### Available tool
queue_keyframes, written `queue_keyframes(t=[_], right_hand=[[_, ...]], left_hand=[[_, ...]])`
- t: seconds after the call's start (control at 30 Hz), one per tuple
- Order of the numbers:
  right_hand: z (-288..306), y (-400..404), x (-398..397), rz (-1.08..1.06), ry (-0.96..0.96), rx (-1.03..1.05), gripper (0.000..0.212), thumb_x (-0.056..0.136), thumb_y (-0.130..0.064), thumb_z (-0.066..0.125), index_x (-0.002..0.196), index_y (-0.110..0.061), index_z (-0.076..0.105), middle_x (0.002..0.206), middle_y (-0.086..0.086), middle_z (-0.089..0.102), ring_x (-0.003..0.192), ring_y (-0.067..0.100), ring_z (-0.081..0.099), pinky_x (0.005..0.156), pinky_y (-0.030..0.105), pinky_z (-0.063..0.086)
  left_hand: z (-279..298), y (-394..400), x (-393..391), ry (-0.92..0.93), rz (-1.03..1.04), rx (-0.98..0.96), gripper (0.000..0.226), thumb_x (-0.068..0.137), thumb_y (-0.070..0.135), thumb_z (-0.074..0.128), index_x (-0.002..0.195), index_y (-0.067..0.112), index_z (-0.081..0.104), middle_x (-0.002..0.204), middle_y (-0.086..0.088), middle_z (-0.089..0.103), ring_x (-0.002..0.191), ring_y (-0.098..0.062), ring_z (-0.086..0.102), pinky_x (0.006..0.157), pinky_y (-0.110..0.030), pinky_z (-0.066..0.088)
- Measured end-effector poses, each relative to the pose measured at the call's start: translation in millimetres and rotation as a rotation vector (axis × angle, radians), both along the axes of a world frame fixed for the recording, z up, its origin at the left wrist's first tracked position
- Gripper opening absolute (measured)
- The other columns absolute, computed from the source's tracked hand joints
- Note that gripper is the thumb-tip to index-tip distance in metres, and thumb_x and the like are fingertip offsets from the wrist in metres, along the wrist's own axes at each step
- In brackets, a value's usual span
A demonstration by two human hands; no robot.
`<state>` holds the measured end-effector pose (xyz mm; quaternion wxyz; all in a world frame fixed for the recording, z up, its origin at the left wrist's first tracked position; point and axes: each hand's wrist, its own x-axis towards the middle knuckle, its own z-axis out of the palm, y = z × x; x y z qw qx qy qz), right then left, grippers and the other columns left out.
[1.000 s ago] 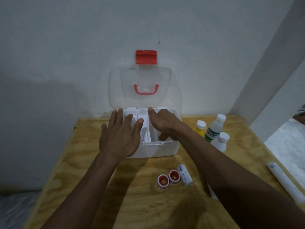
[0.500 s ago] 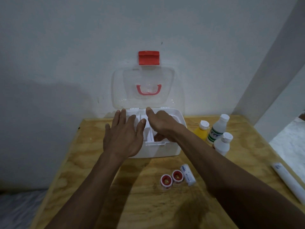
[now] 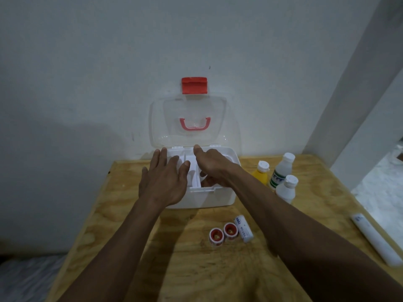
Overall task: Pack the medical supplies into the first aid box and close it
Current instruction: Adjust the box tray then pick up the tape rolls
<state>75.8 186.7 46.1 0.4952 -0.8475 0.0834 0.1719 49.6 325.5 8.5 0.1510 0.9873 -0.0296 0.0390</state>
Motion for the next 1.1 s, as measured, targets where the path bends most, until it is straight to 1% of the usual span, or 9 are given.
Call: queue_keyframes(t=[0.17,0.27,0.47,0.57,0.63,0.73,0.83,0.97,1.1], right_hand=[[11.1,-10.7,-9.0,0.005,-0.028,0.019,0.065,0.101,-0.053,0.025,0.148,-0.009,0.03,0.147,0.019,0.044,0.104,0.039,0.066,0.084,0.04,0.059],[15.2,-19.5,-13.5,-0.012,-0.06,0.005,0.068,0.1,-0.056,0.026,0.146,-0.007,0.032,0.144,0.019,0.047,0.087,0.037,0.071,0.077,0.039,0.061],[33.5,-36.1,-36.1,-0.05,-0.222,-0.09,0.062,0.099,-0.053,0.03,0.121,-0.001,0.054,0.106,0.015,0.064,0.072,0.03,0.071,0.074,0.039,0.061],[41.6,-49.9,-57.3,-0.023,-0.4,-0.168,0.053,0.099,-0.043,0.038,0.089,0.002,0.064,0.087,0.017,0.07,0.079,0.031,0.071,0.082,0.046,0.058],[40.1,-61.2,-76.1,0.026,-0.524,-0.251,0.042,0.097,-0.031,0.046,0.09,0.003,0.07,0.089,0.017,0.073,0.083,0.03,0.07,0.088,0.044,0.054],[26.0,-75.6,-107.3,0.091,-0.675,-0.319,0.019,0.09,-0.021,0.06,0.094,-0.01,0.075,0.094,0.003,0.075,0.084,0.014,0.069,0.085,0.028,0.05],[-10.7,-84.6,-129.3,0.206,-0.644,-0.368,0.016,0.086,-0.019,0.068,0.1,-0.015,0.073,0.1,0.001,0.073,0.086,0.01,0.064,0.074,0.02,0.046],[-61.1,-89.0,-141.1,0.271,-0.601,-0.543,0.022,0.085,-0.031,0.07,0.106,-0.026,0.071,0.111,0.003,0.068,0.103,0.018,0.055,0.084,0.034,0.047],[-73.5,-83.4,-140.4,0.295,-0.737,-0.642,0.017,0.085,-0.04,0.069,0.097,-0.03,0.074,0.1,-0.008,0.072,0.104,0.016,0.049,0.087,0.037,0.038]], left_hand=[[-1.7,0.9,2.6,0.024,-0.011,0.047,0.06,0.1,0.054,0.026,0.151,0.023,0.03,0.166,-0.006,0.004,0.152,-0.026,-0.004,0.118,-0.059,0.018],[-3.8,1.8,4.7,0.032,-0.012,0.037,0.06,0.1,0.052,0.028,0.151,0.022,0.03,0.166,-0.007,0.003,0.152,-0.026,-0.005,0.118,-0.059,0.017],[-1.3,3.3,2.4,-0.022,0.009,0.004,0.061,0.1,0.054,0.026,0.15,0.021,0.032,0.165,-0.008,0.013,0.152,-0.026,0.005,0.117,-0.062,0.015],[3.3,-1.6,-7.5,-0.219,0.055,-0.028,0.059,0.1,0.053,0.025,0.146,0.017,0.039,0.16,-0.012,0.027,0.15,-0.03,0.017,0.117,-0.06,0.01],[8.1,-6.8,-23.3,-0.425,0.041,-0.101,0.054,0.099,0.048,0.033,0.135,0.013,0.05,0.146,-0.015,0.047,0.138,-0.034,0.038,0.114,-0.056,0.024],[7.4,-18.1,-61.0,-0.648,-0.023,-0.275,0.037,0.095,0.039,0.048,0.116,0.01,0.06,0.118,-0.013,0.062,0.109,-0.03,0.055,0.091,-0.044,0.047],[-14.2,-26.3,-104.9,-0.496,-0.129,-0.341,0.03,0.092,0.038,0.051,0.112,0.017,0.06,0.113,-0.006,0.062,0.103,-0.022,0.056,0.085,-0.042,0.051],[-54.7,-29.3,-138.5,-0.249,-0.248,-0.298,0.028,0.093,0.042,0.052,0.114,0.027,0.063,0.116,0.003,0.065,0.106,-0.015,0.058,0.088,-0.043,0.051],[-66.8,-31.3,-137.4,-0.218,-0.278,-0.235,0.023,0.094,0.048,0.05,0.108,0.036,0.065,0.103,0.015,0.063,0.094,-0.008,0.06,0.081,-0.039,0.05]])
